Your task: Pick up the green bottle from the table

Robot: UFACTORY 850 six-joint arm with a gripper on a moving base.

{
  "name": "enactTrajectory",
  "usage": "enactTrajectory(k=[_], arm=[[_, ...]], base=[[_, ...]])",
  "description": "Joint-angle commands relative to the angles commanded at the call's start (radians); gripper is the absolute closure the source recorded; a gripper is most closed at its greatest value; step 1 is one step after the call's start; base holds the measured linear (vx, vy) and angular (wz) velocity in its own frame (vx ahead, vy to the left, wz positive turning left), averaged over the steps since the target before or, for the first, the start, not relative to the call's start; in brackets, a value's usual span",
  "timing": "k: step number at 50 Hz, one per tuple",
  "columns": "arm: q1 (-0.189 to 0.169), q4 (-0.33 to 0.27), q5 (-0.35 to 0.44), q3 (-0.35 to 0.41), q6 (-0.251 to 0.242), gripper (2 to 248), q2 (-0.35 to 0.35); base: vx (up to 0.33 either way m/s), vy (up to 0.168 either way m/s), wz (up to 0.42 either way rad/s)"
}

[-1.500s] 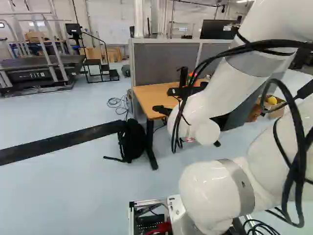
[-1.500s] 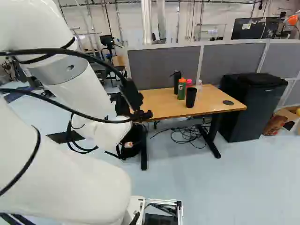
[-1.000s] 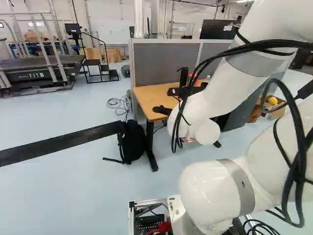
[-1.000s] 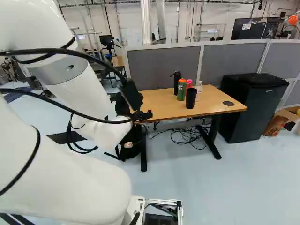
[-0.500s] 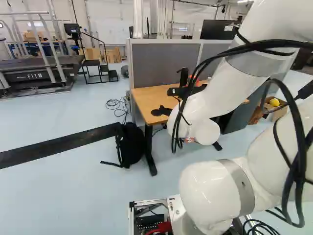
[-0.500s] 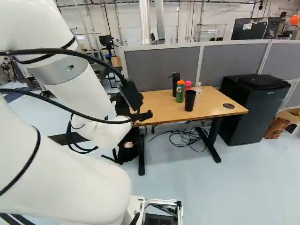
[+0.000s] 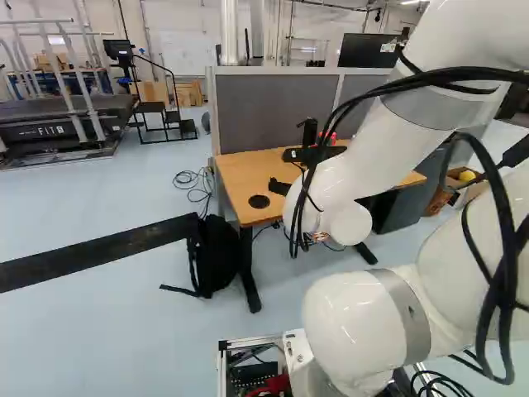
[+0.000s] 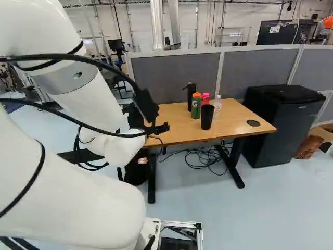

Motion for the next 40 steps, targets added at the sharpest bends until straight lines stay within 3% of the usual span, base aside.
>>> enactTrajectory(k=[40], arm=[[0.0, 0.0, 0.0, 0.0, 0.0, 3, 0.0]], base=[[0.17, -0.064, -0.003]])
